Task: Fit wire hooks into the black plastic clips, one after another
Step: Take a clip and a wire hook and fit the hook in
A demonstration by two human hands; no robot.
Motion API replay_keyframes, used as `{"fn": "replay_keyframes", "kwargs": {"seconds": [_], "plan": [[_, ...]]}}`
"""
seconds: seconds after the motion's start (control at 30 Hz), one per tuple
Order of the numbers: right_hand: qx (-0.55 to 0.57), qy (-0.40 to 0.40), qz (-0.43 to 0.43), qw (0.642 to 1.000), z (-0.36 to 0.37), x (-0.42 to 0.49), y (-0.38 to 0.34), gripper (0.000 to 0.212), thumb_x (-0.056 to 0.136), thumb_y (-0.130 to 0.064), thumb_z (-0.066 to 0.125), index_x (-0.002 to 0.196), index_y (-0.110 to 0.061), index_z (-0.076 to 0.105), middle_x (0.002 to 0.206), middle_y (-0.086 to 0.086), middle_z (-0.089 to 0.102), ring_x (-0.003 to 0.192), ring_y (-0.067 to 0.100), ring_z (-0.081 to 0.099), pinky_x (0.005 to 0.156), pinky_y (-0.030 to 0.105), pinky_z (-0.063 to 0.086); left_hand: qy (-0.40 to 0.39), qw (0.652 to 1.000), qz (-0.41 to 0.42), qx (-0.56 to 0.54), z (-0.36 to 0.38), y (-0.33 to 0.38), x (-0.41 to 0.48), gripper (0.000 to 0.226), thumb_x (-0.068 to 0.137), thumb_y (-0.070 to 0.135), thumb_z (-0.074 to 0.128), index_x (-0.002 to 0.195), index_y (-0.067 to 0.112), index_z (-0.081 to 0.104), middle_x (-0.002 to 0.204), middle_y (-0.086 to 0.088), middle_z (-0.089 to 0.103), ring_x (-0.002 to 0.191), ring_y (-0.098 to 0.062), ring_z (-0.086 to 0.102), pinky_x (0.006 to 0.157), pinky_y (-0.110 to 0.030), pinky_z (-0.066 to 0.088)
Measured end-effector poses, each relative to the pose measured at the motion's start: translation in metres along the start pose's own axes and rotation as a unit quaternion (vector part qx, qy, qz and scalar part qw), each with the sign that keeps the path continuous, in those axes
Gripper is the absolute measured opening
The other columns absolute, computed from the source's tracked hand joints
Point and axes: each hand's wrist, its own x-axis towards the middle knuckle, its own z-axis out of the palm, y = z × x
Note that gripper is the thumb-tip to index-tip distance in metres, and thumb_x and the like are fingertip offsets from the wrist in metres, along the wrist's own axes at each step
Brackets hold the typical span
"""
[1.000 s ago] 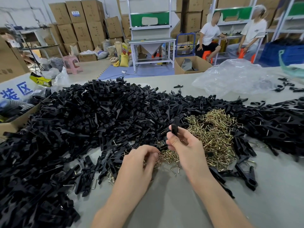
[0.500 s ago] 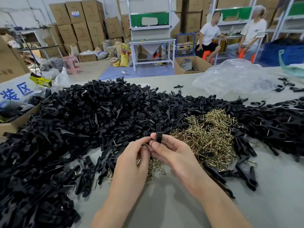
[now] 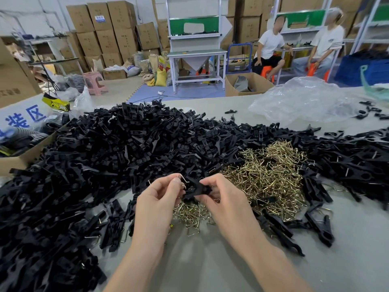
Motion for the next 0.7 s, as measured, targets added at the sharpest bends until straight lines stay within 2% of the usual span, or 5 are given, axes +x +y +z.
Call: {"fn": "replay_keyframes", "kwargs": {"seconds": [0.13,0.37,0.7], "plan": [[-0.015,0.001,-0.029,0.999,0.0006,-0.0025,0.0013,0.031,0.090,-0.020,0.075,0.103,-0.041,0.055,0.097,-0.020,0.065,0.096,-0.005,0.060,0.079,0.009,0.046,-0.002,1.000,-0.017,0.000,0.0062,-0.0038,-0.0010,0.009,0.094,0.018,0.066,0.093,0.017,0.075,0.085,0.002,0.077,0.071,-0.007,0.069,0.060,-0.014,0.051],[-0.026,0.007,-0.059,0.998,-0.0002,-0.0038,-0.0008,0.031,0.089,-0.030,0.077,0.103,-0.042,0.052,0.095,-0.025,0.059,0.096,-0.007,0.057,0.077,0.006,0.043,0.000,0.999,-0.020,-0.029,0.0066,-0.0062,-0.0007,0.007,0.093,0.017,0.067,0.091,0.014,0.073,0.086,-0.005,0.076,0.075,-0.014,0.070,0.067,-0.021,0.058],[-0.038,0.000,-0.082,0.996,-0.0008,-0.0036,-0.0020,0.022,0.088,-0.037,0.075,0.103,-0.035,0.059,0.096,-0.026,0.056,0.093,-0.006,0.056,0.077,0.008,0.043,0.012,0.999,-0.011,-0.035,0.0082,-0.0087,-0.0022,0.008,0.093,0.014,0.067,0.088,0.015,0.072,0.082,-0.002,0.074,0.068,-0.009,0.067,0.060,-0.018,0.054]]}}
